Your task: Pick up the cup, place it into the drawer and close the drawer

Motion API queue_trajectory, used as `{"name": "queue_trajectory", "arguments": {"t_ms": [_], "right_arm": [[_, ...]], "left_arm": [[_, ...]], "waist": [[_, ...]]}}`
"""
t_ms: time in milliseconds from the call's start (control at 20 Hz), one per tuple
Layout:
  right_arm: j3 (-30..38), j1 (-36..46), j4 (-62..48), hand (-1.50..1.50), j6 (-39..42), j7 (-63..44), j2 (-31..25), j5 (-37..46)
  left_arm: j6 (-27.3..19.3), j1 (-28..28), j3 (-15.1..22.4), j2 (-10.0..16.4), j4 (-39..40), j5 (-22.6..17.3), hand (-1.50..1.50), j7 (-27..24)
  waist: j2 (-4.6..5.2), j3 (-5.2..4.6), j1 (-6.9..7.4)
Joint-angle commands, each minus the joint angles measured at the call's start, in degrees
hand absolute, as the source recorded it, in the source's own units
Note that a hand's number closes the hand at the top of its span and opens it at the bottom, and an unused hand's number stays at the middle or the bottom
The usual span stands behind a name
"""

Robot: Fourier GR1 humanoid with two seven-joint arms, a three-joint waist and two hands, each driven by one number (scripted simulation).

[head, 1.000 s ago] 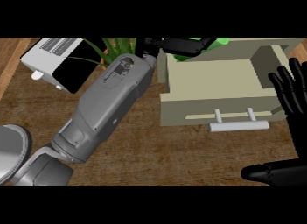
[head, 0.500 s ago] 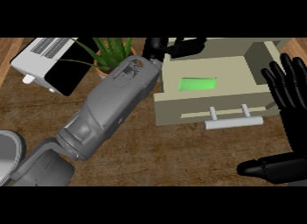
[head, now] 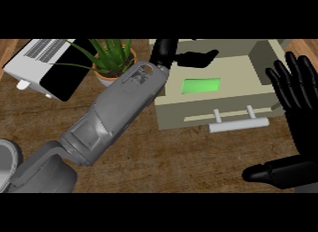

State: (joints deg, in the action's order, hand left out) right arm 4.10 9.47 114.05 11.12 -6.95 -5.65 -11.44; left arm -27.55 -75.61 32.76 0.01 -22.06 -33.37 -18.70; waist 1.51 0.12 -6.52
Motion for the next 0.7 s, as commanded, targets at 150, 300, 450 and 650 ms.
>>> {"name": "queue_trajectory", "arguments": {"t_ms": [150, 300, 450, 650], "right_arm": [[-0.5, 0.0, 1.1, -1.50, 0.2, -0.4, 0.7, -1.6], [1.3, 2.1, 0.9, -1.50, -0.3, -2.6, 0.4, -4.6], [3.5, -0.9, 1.3, -1.50, 2.6, -3.0, -1.5, -8.8], [1.5, -3.1, 1.7, -1.50, 3.0, -1.0, -0.3, -6.6]], "left_arm": [[-0.4, 0.7, 0.8, 0.0, -4.5, -6.2, -1.50, -1.9], [1.4, 0.8, -0.7, 0.0, -5.3, -8.7, -1.50, -5.0], [3.7, 2.1, -3.1, 0.0, -6.3, -10.8, -1.50, -9.6], [5.9, -0.9, -6.5, 0.0, -8.0, -11.6, -1.50, -6.9]], "waist": [[-0.14, -0.05, -0.06], [-0.36, -0.08, 1.42], [-0.70, -0.08, 2.61], [-1.32, -0.10, 5.06]]}}
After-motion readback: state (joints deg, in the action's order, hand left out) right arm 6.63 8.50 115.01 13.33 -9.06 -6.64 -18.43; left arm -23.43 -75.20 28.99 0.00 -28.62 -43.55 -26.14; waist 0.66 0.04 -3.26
